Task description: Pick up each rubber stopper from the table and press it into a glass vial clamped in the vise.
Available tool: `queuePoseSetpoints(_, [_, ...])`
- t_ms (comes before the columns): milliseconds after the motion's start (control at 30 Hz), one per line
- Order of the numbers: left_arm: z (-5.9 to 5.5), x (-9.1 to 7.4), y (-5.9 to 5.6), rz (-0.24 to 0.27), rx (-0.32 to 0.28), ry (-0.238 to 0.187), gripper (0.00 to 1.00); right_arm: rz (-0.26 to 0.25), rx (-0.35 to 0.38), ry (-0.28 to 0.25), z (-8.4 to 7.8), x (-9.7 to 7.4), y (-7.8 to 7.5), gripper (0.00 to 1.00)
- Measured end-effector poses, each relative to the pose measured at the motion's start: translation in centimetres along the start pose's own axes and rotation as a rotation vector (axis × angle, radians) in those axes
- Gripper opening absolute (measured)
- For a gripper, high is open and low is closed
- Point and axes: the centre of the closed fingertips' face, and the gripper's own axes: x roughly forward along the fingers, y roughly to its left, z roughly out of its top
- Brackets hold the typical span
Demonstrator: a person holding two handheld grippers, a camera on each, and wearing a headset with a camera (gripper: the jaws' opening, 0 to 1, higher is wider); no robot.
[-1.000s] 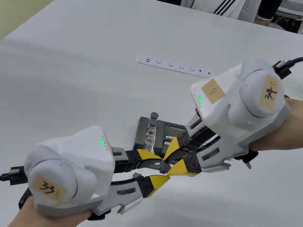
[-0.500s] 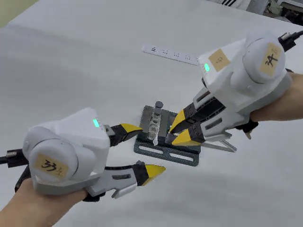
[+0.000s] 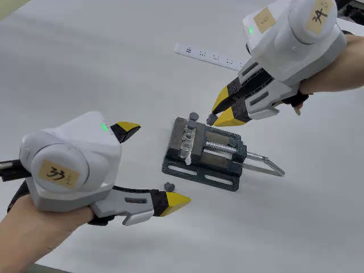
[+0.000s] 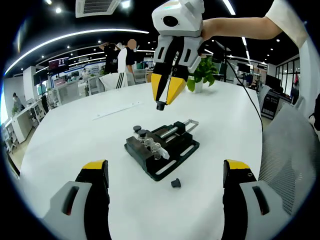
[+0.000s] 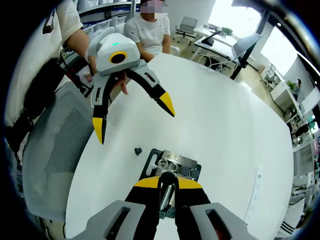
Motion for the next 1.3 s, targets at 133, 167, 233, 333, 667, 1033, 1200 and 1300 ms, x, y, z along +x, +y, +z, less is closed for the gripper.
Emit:
queuePoseSetpoints(133, [-0.4, 0.0, 0.0, 0.003, -0.001, 0.019, 0.99, 0.018, -0.080, 0.024, 0.0, 0.9, -0.2, 0.05])
queuePoseSetpoints(167, [-0.5, -0.1, 0.0, 0.001, -0.005, 0.023, 0.99, 0.031, -0.111, 0.039, 0.0, 1.3, -0.1, 0.05])
queuePoseSetpoints(233, [-0.7, -0.1, 0.0, 0.001, -0.007, 0.029, 0.99, 0.044, -0.152, 0.052, 0.1, 2.0, -0.2, 0.04])
queuePoseSetpoints(333, [-0.9, -0.2, 0.0, 0.003, -0.017, 0.024, 0.99, 0.060, -0.222, 0.087, 0.1, 2.8, -0.1, 0.04])
queuePoseSetpoints(667, [-1.4, -0.5, 0.1, 0.013, -0.036, 0.034, 0.98, 0.102, -0.302, 0.120, -0.4, 4.6, -0.8, 0.04])
queuePoseSetpoints(1033, [-1.4, -0.3, -0.1, 0.005, -0.039, 0.040, 0.97, 0.145, -0.357, 0.142, -0.9, 5.5, -0.6, 0.04])
queuePoseSetpoints(1200, [-1.5, -0.2, -0.1, 0.003, -0.046, 0.041, 0.96, 0.153, -0.366, 0.145, -0.8, 6.0, -0.8, 0.04])
queuePoseSetpoints(1300, [-1.7, -0.2, -0.2, 0.001, -0.050, 0.042, 0.96, 0.155, -0.371, 0.148, -0.9, 6.3, -0.9, 0.04])
